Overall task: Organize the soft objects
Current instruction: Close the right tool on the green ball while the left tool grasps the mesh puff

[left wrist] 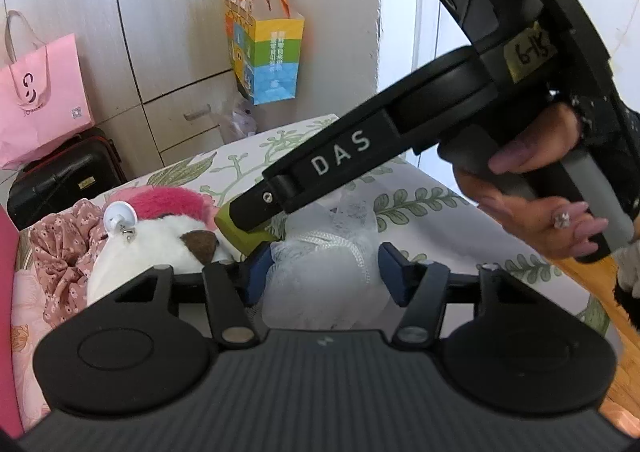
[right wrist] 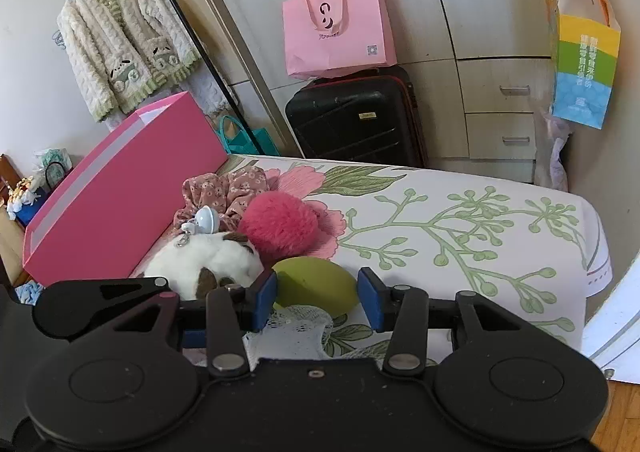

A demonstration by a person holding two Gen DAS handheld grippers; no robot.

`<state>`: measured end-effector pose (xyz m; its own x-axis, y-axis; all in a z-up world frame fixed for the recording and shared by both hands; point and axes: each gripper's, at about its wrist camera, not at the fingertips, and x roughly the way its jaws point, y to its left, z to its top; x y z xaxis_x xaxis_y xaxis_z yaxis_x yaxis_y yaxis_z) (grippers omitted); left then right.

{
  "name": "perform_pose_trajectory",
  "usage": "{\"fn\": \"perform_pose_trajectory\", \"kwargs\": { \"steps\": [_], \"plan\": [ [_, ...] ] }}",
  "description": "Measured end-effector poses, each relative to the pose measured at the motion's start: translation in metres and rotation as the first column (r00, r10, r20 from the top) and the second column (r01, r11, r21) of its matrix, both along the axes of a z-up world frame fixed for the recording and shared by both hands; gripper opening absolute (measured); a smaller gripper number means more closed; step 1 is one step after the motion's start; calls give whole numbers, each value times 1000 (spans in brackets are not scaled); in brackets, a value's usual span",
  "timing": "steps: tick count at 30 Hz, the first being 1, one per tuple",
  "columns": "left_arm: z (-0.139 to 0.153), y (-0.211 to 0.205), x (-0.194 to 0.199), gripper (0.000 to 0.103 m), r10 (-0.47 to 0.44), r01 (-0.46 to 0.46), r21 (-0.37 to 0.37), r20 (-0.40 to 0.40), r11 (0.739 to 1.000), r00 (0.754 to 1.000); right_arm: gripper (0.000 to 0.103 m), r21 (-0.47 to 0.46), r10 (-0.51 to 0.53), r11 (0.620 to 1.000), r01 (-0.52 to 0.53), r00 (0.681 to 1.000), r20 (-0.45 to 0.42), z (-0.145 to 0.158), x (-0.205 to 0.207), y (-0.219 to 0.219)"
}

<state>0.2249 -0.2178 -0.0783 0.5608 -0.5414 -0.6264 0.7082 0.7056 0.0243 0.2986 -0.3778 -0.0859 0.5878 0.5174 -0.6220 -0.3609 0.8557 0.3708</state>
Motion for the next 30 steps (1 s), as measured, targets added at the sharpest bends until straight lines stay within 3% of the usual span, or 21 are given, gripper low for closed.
{"fn": "perform_pose_trajectory", "kwargs": {
  "steps": [4, 7, 9, 11, 16, 21, 22, 23, 30],
  "plan": [
    [-1, -2, 1, 56, 29, -29, -16, -3, 999, 1000, 51, 3, 8, 1000, -8, 1000, 4, -1, 0, -1],
    [-4, -8, -3, 58, 44, -44, 15, 27, 999, 999, 51, 3, 8, 1000, -8, 1000, -1, -3, 0, -1],
    [-6, -10, -7, 55, 49, -51, 35, 45, 998, 998, 53, -5, 0, 1000, 1, 1000, 8, -2, -1, 0],
    [-6, -10, -9, 47, 60, -62, 35, 46, 997, 997, 48, -8, 28, 1000, -28, 1000, 7, -3, -3, 1],
    [2, 2, -11, 41, 85, -85, -37, -7, 996, 996, 43, 29, -28, 999, 27, 999, 34, -1, -15, -5],
    [13, 15, -24, 41, 77, -76, -84, 0, 994, 997, 42, 41, -74, 997, 71, 994, 82, 4, -27, -12],
    [14, 18, -28, 41, 73, -72, -92, 3, 993, 997, 38, 44, -78, 996, 74, 993, 89, 6, -29, -13],
    [16, 19, -30, 41, 72, -71, -97, 7, 993, 997, 23, 40, -82, 996, 78, 992, 95, 7, -31, -13],
    [12, 30, -35, 41, 64, -71, -104, -64, 992, 996, 25, 5, -47, 999, 47, 996, 76, 5, -35, -9]
  ]
}}
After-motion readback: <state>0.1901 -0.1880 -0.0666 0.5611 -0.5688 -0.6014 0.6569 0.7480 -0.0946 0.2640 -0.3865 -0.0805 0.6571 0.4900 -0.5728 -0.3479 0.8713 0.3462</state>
